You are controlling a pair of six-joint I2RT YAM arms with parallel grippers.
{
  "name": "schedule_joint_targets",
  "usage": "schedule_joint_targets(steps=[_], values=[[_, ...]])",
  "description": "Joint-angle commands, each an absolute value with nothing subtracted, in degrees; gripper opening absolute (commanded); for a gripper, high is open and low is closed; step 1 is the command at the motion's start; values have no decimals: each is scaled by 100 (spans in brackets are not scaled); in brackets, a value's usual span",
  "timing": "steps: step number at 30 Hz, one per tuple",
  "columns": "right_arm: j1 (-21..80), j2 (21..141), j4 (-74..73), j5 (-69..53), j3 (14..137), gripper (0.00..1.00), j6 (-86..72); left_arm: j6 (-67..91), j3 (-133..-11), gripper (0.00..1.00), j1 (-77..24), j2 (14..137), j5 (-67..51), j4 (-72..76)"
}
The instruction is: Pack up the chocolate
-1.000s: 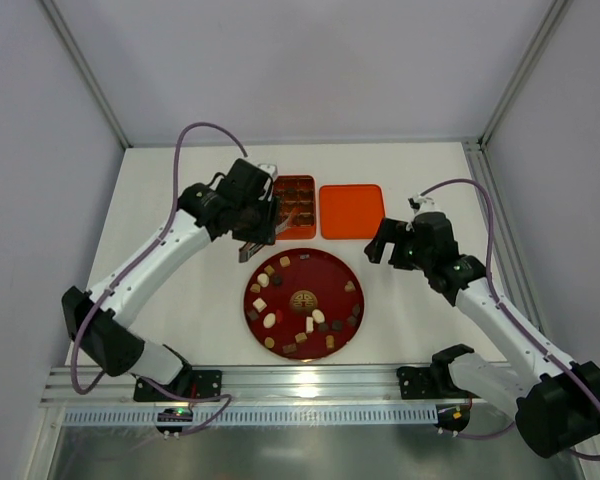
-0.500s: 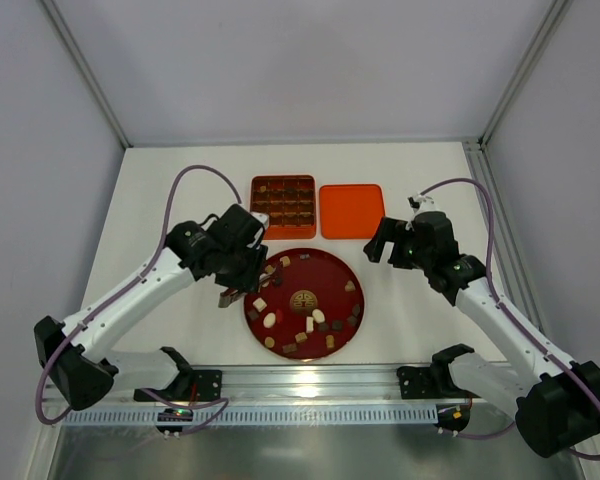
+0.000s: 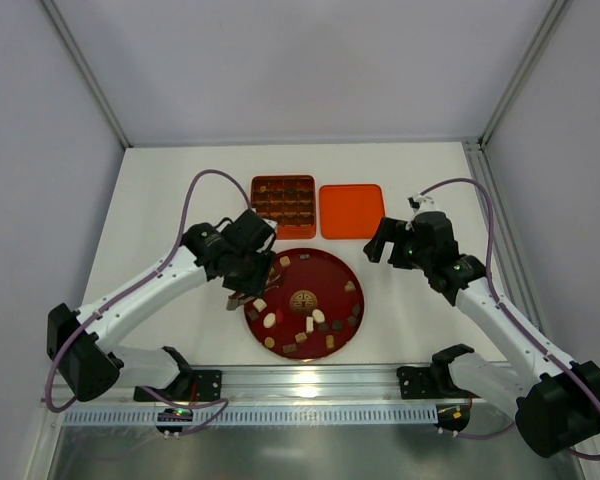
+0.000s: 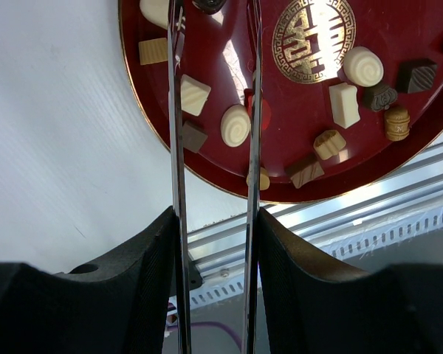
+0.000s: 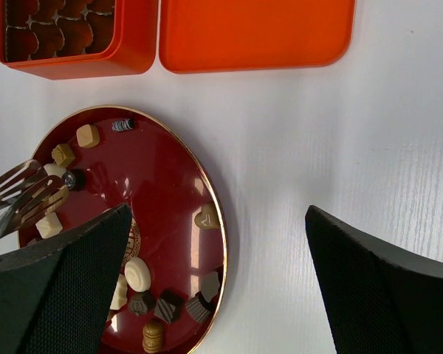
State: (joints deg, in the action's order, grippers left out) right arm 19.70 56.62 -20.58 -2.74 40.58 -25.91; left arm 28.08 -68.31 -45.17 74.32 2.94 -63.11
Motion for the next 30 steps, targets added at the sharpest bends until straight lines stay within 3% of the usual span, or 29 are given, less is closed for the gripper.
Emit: schedule_joint_targets(steps=[1,30], values=[[1960,5590,-1846,-272,4052,100,-2637,2813,-6820,45,-4544,7471,334,-6091],[1960,5599,-1828,-264,3999,100,-2628,2777,-6609,43,-4561,7743,431,-5845]])
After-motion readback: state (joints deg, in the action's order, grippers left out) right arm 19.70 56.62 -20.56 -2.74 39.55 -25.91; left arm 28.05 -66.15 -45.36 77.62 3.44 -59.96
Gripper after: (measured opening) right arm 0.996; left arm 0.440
